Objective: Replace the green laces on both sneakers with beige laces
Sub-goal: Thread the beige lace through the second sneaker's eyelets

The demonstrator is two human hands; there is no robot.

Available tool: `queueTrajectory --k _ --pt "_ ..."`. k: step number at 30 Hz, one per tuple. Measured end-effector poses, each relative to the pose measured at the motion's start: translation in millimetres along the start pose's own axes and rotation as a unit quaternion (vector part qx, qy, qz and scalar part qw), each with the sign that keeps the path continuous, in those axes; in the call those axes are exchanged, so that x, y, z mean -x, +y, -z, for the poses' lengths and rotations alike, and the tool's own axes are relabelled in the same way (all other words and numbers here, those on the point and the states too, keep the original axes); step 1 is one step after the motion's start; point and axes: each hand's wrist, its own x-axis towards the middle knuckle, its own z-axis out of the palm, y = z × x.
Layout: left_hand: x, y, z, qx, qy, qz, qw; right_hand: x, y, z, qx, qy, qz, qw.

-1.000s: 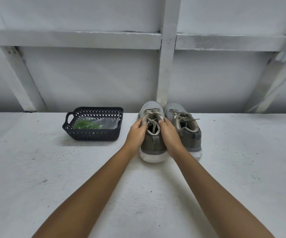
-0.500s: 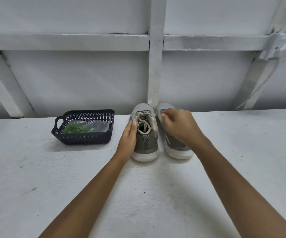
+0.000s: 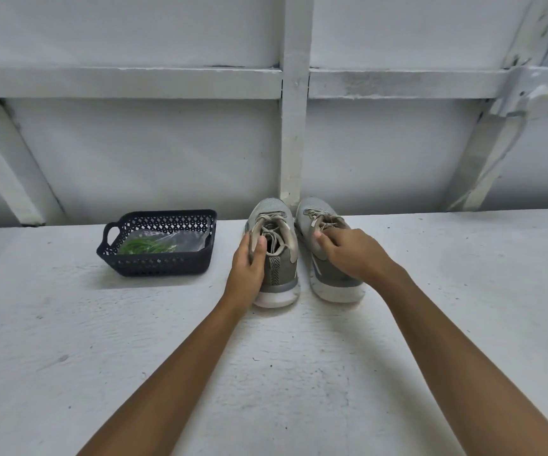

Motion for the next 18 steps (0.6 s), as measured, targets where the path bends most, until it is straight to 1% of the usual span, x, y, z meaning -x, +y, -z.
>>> queueTrajectory --k 1,2,3,4,5,7,8,10,12,18 --pt "3 1 0 0.0 -0.006 -0.004 1.0 1 2 -1 -0.043 0.039 -0.001 0.998" --pt "6 2 -1 0.002 -0.01 -0.005 1.0 2 5 -5 -0.087 0.096 0.001 0.992" --pt "10 4 -2 0.006 -0.009 -0.003 1.0 5 7 -10 -0.13 0.16 0.001 0.979" --pt "11 1 -1 0.011 -0.002 0.0 1.0 11 9 -16 -0.174 0.205 -0.006 0.963" --pt "13 -2 1 0.016 0.003 0.003 1.0 17 10 -24 -0.219 0.218 -0.019 0.951" --pt "15 -11 2 0.014 -0.003 0.01 1.0 31 11 -39 -0.277 0.192 -0.042 0.94" --pt "15 -17 0 0.01 -0.01 0.01 1.0 35 11 -45 -0.284 0.187 -0.048 0.939" --pt "14 -26 -6 -0.015 -0.005 0.001 1.0 35 12 -52 -0.289 0.208 -0.053 0.933" --pt "13 -33 -12 -0.041 0.021 -0.017 0.999 32 9 -54 -0.286 0.227 -0.062 0.929" --pt "11 -32 -18 -0.057 0.042 -0.054 0.996 32 1 -55 -0.274 0.235 -0.052 0.931"
